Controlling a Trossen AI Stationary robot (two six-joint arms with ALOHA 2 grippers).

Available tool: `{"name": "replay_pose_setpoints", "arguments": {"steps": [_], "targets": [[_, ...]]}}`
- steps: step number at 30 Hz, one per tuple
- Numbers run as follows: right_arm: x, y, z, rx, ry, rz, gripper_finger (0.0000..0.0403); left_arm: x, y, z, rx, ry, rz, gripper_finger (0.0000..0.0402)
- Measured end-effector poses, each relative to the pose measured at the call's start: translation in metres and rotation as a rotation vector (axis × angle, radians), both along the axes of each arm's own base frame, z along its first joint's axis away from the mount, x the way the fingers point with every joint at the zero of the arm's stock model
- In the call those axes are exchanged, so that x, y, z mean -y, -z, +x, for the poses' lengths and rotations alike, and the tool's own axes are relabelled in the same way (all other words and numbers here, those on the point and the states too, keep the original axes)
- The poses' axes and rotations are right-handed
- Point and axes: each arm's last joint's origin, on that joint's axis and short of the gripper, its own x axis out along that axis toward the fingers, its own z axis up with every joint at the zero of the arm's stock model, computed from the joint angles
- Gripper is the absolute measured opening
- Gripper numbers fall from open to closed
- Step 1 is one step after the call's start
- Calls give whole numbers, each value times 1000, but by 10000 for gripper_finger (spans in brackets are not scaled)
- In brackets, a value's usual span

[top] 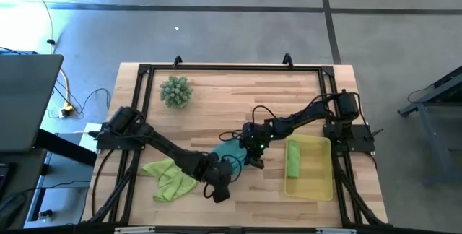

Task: Roll microfiber towels into tight, uniform cylinder then place into a basket
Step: Roll the blue cloth

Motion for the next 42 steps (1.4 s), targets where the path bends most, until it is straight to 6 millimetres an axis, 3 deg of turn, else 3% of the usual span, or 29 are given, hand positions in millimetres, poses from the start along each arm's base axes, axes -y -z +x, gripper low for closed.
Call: {"name": "replay_pose_setpoints", "arguments": {"steps": [5, 10, 16, 19, 25, 31, 37, 42], "targets": [[-2, 0, 0, -1, -14, 10, 0, -11, -10, 0, 3, -75, -112, 4], [-7, 0, -1, 8, -43, 0, 0, -32, 12, -10, -97, -227, -230, 2], [-10, -2, -4, 50, -115, -26, 12, -43, 29, -12, -29, -257, -374, 1], [-10, -15, -7, 104, -176, -49, 46, -45, 33, -13, -43, -256, -397, 1], [-12, -59, -23, 255, -348, -173, 124, -52, 35, -13, -61, -266, -419, 0], [-45, -85, -36, 496, -631, -365, 149, -60, 36, -11, -69, -240, -437, 0], [-80, -71, -39, 561, -760, -784, 135, -63, 36, -11, -68, -233, -439, 0], [-92, -56, -35, 547, -745, -900, 133, -63, 36, -11, -64, -230, -438, 0]]}}
